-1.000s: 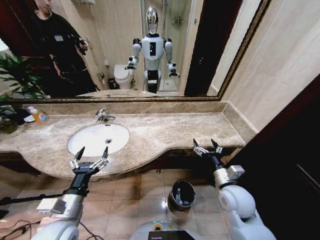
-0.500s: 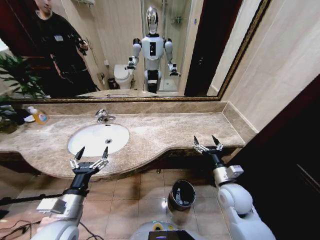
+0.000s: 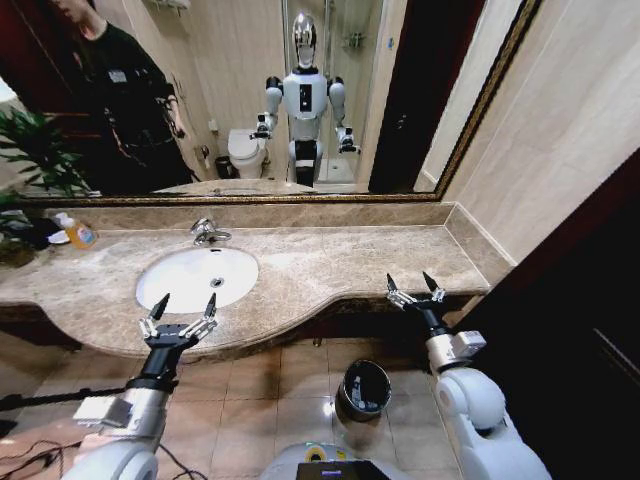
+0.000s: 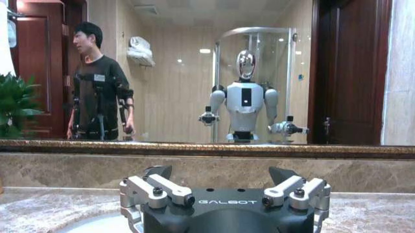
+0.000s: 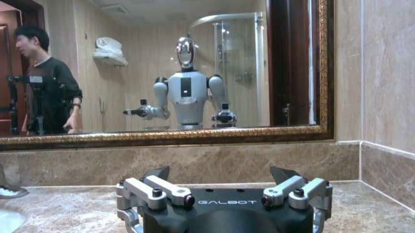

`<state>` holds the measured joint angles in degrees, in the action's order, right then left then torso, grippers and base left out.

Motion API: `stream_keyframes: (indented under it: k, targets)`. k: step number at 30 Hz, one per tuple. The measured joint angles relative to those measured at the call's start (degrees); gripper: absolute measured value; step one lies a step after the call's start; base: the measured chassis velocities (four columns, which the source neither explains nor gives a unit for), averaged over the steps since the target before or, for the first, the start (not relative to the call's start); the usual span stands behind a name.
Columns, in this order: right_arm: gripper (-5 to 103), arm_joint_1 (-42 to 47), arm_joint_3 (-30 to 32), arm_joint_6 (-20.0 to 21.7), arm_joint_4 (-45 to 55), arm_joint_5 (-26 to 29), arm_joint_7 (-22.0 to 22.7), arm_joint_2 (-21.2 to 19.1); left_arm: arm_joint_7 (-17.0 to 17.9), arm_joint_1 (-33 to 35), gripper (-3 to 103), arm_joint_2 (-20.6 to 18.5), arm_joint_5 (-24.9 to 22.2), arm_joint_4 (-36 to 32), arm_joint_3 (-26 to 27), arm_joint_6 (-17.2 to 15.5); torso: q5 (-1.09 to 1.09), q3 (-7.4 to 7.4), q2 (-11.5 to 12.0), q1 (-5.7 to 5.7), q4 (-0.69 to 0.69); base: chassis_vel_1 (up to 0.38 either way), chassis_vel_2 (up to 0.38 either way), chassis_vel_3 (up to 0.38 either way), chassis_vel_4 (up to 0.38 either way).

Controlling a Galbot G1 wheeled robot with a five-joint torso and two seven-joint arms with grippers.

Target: Pick up the trash from the sink and place it in the trash bin.

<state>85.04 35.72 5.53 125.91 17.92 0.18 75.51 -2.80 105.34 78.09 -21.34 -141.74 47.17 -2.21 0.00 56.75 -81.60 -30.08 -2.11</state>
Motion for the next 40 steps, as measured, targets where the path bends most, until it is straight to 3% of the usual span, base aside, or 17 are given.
stream_keyframes:
  k: [40]
  targets:
    - [100,0.0,0.0,0.0,0.0,0.0,0.0,0.0,0.0,0.0,100,0.0,0.0,0.0,0.0,0.0,0.0,0.0,0.0,0.0,0.0,0.0,0.0,0.0,0.0]
